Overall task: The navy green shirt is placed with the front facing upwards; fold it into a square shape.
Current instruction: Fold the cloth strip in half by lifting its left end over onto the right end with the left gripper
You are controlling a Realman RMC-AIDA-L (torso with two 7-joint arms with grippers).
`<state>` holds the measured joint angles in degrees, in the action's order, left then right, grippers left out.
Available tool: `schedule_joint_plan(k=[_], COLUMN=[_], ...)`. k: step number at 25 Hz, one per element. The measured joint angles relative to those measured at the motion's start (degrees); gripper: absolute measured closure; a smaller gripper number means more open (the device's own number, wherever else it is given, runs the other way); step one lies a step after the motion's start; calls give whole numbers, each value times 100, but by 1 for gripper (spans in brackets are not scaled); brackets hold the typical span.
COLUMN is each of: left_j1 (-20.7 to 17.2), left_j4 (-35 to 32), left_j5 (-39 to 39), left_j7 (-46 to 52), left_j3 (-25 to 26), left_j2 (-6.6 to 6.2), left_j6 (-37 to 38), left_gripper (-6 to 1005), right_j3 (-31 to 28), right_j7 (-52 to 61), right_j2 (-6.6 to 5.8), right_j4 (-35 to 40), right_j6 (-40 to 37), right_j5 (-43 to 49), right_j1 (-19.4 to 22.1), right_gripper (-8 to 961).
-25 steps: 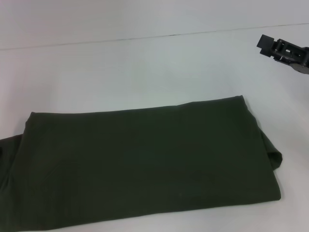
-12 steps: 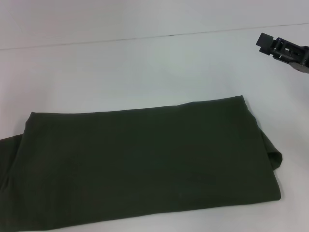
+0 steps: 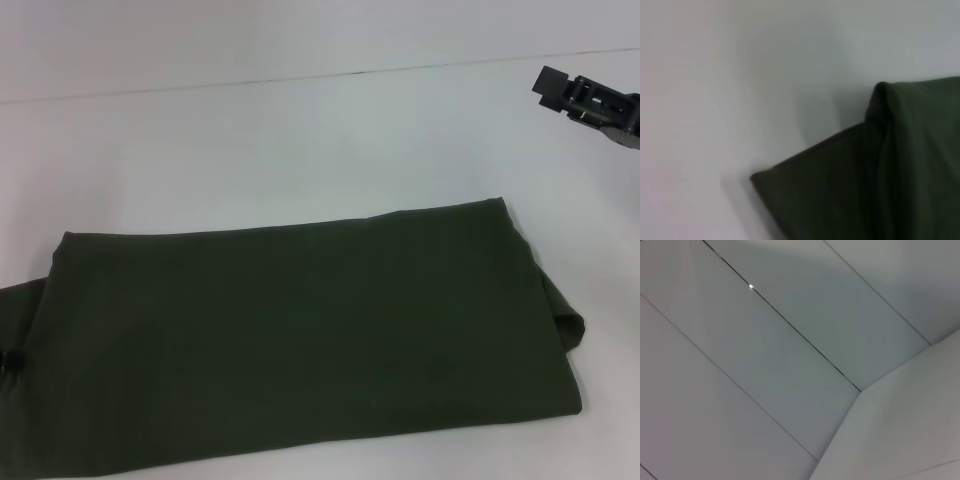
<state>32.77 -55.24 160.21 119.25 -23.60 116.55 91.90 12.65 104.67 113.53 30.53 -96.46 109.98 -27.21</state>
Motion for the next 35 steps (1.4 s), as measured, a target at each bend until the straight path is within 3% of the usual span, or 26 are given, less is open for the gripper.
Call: schedule_joint_plan(k=[35], left_j1=[159], left_j4=[299], left_j5=[-77], left_j7=[-96], left_j3=[-285], left_j2=[29], left_j6=[63], left_gripper=[158], right_j3=[38], right_j7=[28], right_j2=[-13], right_j4=[7], right_j6=[-68], right_j5=[-29], right_j1=[14], right_gripper=[69])
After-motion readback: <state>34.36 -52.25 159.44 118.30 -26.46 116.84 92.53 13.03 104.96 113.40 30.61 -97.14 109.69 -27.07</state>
